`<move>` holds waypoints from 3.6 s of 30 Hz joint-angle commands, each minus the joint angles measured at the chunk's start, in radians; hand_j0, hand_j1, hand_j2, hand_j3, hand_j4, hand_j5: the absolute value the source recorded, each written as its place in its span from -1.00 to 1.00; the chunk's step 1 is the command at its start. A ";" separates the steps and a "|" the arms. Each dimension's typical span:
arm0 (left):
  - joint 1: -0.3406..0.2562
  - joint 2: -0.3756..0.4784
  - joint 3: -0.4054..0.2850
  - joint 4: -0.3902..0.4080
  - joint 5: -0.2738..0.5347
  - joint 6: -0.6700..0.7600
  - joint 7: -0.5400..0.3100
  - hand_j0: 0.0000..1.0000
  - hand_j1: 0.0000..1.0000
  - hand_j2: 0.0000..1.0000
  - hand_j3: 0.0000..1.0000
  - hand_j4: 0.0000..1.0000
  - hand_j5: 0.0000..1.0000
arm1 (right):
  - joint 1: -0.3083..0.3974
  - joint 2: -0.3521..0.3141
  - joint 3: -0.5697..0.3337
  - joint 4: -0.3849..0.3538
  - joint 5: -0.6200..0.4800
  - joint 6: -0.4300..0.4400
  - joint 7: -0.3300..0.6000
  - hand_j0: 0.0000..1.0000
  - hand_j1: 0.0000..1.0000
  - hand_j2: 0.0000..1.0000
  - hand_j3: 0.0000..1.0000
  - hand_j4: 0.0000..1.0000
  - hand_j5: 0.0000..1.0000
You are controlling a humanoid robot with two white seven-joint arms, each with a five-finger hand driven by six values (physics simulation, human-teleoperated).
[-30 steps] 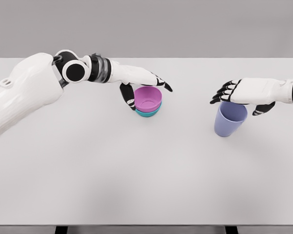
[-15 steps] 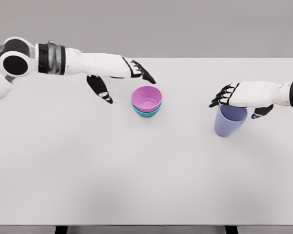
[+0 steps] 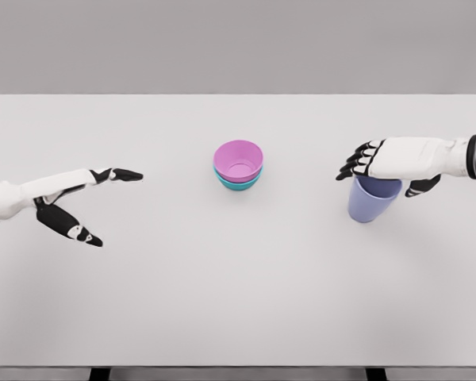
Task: Stacking bowl and cup with both arms
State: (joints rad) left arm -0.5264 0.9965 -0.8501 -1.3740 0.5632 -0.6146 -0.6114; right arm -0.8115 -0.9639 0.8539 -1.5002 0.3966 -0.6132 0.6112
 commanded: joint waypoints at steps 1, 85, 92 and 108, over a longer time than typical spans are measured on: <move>0.008 -0.021 0.109 0.046 0.037 0.004 0.001 1.00 1.00 1.00 1.00 1.00 1.00 | 0.000 -0.001 0.010 -0.002 -0.004 0.002 0.000 1.00 1.00 1.00 1.00 1.00 1.00; 0.066 -0.052 0.212 0.056 0.020 0.004 0.001 1.00 1.00 1.00 1.00 1.00 1.00 | -0.155 0.471 -0.102 0.143 0.030 0.010 0.000 0.19 0.19 0.19 0.19 0.19 0.19; 0.068 -0.053 0.212 0.056 0.020 0.004 0.001 1.00 1.00 1.00 1.00 1.00 1.00 | -0.161 0.510 -0.085 0.218 0.051 0.009 0.000 0.18 0.18 0.18 0.18 0.18 0.18; 0.069 -0.052 0.212 0.058 0.021 0.004 0.001 1.00 1.00 1.00 1.00 1.00 1.00 | -0.167 0.524 -0.024 0.235 0.053 0.009 0.000 0.21 0.21 0.21 0.21 0.21 0.21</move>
State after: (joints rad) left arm -0.4571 0.9436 -0.6389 -1.3168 0.5761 -0.6128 -0.6110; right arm -0.9787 -0.4398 0.8252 -1.2655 0.4556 -0.6082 0.6095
